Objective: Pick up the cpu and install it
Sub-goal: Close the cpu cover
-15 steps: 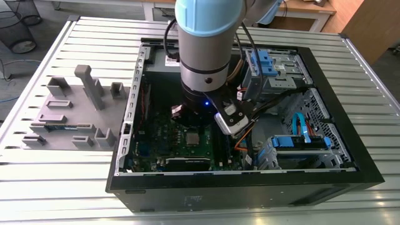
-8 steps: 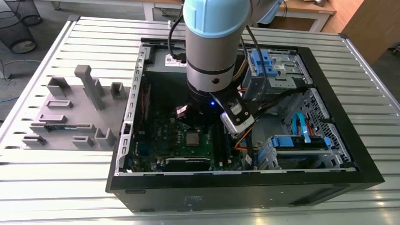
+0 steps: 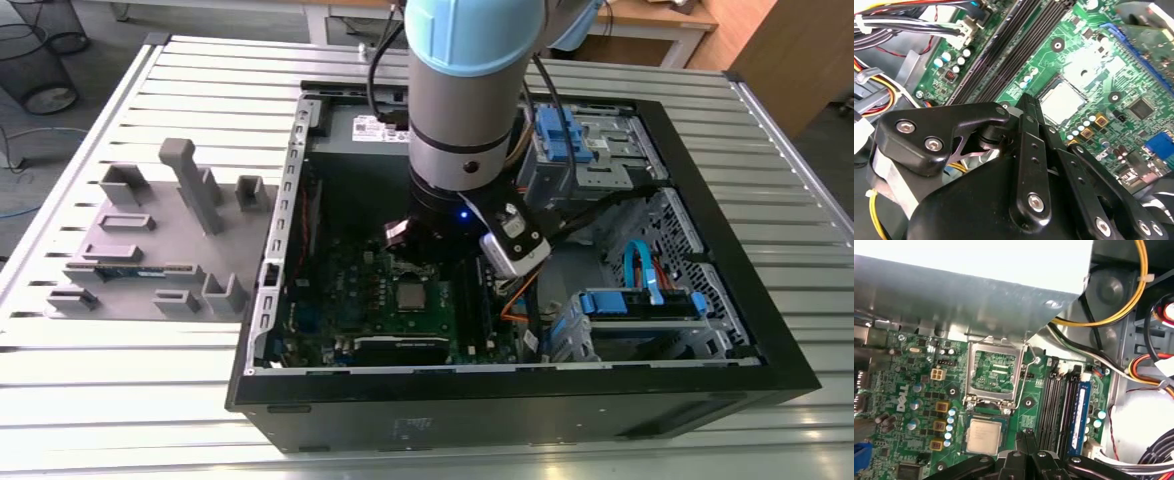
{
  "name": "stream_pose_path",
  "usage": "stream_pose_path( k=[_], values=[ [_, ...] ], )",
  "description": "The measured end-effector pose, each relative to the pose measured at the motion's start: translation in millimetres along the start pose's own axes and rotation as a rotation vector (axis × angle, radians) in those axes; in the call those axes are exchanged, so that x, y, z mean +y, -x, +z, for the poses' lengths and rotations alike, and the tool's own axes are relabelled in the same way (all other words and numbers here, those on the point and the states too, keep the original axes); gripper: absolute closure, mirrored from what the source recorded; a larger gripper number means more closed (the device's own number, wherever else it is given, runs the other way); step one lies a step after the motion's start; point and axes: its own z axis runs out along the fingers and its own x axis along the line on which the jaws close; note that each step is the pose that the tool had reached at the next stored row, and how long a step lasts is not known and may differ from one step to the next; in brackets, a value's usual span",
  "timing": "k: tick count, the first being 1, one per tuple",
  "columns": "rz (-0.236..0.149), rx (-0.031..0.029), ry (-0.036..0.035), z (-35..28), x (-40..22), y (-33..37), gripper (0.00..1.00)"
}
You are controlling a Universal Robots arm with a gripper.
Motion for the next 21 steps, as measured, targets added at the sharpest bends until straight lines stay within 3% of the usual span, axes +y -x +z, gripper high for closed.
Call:
stream_pose_path(
  k=[13, 21],
  values=[
    [-0.011, -0.0002, 0.0024, 1.8, 17.2, 10.2, 0.89],
    [-0.047, 0.0000, 0.0084, 2.7, 20.3, 11.9, 0.89]
  ],
)
